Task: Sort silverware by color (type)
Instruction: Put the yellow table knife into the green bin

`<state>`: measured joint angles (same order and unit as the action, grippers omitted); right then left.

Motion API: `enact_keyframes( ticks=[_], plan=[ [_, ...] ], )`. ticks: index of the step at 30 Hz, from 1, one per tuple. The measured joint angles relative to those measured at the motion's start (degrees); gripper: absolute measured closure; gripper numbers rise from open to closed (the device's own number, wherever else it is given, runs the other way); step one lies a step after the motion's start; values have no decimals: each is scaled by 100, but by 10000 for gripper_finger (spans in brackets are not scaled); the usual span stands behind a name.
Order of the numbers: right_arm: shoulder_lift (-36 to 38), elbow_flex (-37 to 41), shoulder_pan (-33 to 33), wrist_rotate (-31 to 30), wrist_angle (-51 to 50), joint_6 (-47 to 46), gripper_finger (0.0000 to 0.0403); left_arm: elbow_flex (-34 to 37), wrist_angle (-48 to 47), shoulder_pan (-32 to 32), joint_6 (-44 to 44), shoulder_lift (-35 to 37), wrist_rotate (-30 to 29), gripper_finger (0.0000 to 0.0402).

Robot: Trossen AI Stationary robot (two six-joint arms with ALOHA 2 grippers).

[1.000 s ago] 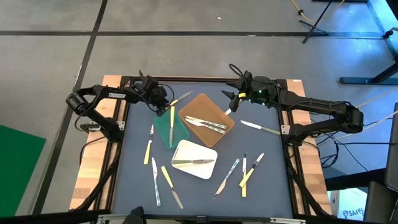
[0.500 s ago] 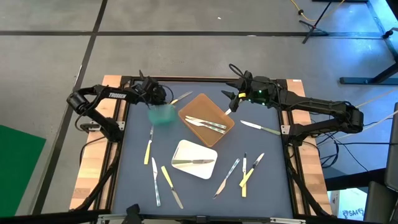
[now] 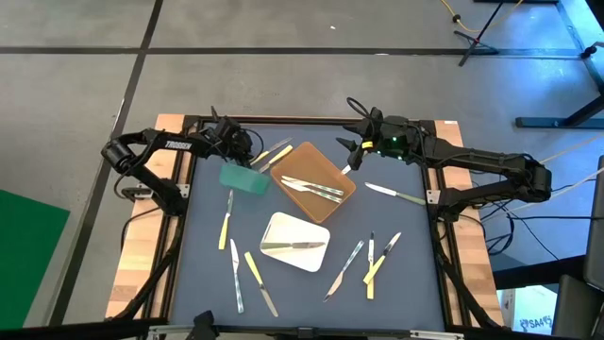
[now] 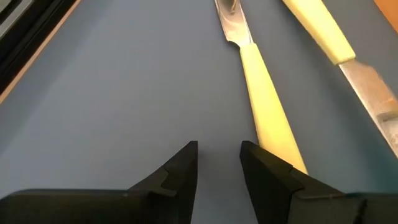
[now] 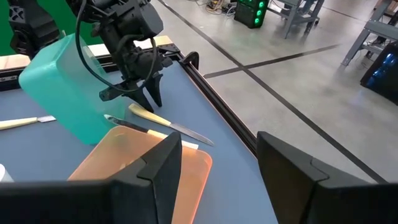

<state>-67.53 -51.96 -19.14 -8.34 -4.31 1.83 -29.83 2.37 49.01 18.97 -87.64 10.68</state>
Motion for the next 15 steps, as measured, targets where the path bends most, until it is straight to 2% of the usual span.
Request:
enact_keyframes(
  ticks=[8, 15],
  plan=[
    [0, 0, 0, 2, -13, 0, 207, -112, -146, -22, -104, 99, 112, 282],
    [0, 0, -1, 2, -15, 2, 207, -175, -582, -307, -366, 974, 42, 282]
  ],
)
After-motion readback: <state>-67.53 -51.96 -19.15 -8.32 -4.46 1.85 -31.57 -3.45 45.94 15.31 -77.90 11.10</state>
